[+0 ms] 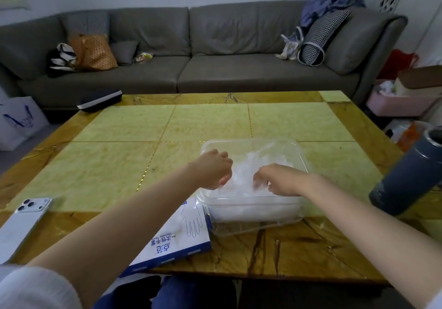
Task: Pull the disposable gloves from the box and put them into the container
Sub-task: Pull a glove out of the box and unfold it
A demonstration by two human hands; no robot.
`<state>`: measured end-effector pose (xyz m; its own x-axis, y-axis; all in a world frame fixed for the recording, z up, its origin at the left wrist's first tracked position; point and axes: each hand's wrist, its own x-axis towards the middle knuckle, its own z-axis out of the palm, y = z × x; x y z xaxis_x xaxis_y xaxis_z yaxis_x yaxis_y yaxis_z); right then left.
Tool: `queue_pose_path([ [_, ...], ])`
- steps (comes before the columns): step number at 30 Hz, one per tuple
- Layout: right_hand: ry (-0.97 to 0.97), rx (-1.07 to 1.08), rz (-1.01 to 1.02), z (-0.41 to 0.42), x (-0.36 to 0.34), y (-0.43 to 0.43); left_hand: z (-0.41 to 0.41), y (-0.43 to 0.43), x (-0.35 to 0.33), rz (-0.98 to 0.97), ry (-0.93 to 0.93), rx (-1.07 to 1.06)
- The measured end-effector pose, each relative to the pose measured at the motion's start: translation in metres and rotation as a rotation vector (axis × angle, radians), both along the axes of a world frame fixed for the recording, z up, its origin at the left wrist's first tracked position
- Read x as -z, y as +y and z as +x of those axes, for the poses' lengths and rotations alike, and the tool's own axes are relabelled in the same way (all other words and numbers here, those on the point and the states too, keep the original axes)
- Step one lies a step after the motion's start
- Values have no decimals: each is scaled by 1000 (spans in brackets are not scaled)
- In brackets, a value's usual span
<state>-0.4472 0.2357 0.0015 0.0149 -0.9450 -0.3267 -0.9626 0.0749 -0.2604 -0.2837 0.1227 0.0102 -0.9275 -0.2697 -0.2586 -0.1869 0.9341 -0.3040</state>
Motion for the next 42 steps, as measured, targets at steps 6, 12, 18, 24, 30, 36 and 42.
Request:
queue_pose_path([
  [6,105,-54,177,-4,-8,-1,-10,1,18,7,-160,-51],
  [12,-105,7,130,-2,-39,-9,-20,0,16,70,-72,-170],
  [18,48,-29,-239,8,-8,-26,-27,7,25,121,89,-301],
  [24,317,-55,167,-8,31,-34,-34,6,51,124,-125,-363],
  [30,389,-50,184,-14,38,-36,-35,1,61,192,-180,-438],
  [36,420,-68,239,-13,28,-36,-34,3,51,191,-219,-418],
  [42,359,13,120,1,-8,-26,-18,5,11,145,-1,-356],
])
